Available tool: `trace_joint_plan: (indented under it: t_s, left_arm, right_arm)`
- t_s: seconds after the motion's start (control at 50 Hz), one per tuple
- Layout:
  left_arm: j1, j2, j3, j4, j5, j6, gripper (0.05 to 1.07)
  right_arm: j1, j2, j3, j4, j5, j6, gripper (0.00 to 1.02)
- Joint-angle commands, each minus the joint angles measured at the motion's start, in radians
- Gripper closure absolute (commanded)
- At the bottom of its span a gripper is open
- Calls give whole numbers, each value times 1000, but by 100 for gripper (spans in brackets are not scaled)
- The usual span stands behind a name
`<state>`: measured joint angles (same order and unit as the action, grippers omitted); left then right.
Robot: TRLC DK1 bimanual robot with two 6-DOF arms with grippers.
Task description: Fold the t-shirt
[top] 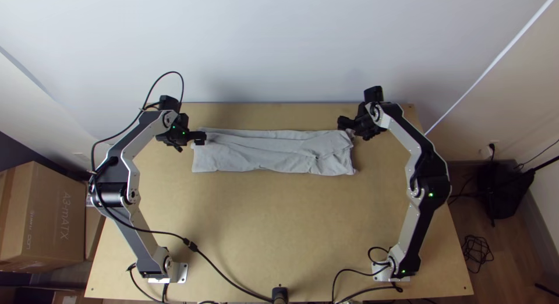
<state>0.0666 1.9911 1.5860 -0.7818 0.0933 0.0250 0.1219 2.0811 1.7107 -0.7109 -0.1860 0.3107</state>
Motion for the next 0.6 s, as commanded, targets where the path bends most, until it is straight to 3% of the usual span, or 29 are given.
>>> trace_joint_plan:
  t_s: [0.0, 0.1, 0.2, 0.34, 0.44, 0.52, 0.58]
  left_arm:
    - [32, -67, -40, 6, 8, -22, 10]
    - [59, -87, -64, 4, 74, -27, 10]
    - [95, -98, -89, 1, 214, -27, 10]
    - [134, -77, -98, 1, 347, -20, 10]
    - [153, -43, -93, 9, 398, -20, 10]
    - [162, -17, -89, 42, 418, -23, 10]
    - [164, 8, -73, 53, 419, -28, 10]
  right_arm:
    - [-30, -125, -62, 13, 10, 24, 3]
    - [-53, -182, -125, 11, -9, 56, 3]
    - [-97, -236, -160, 11, -130, 114, 3]
    - [-191, -268, -157, 1, -463, 280, 3]
    - [-255, -273, -148, -1, -747, 389, 3]
    - [-298, -280, -145, -1, -935, 418, 3]
    - [-315, -288, -146, -1, -1020, 416, 3]
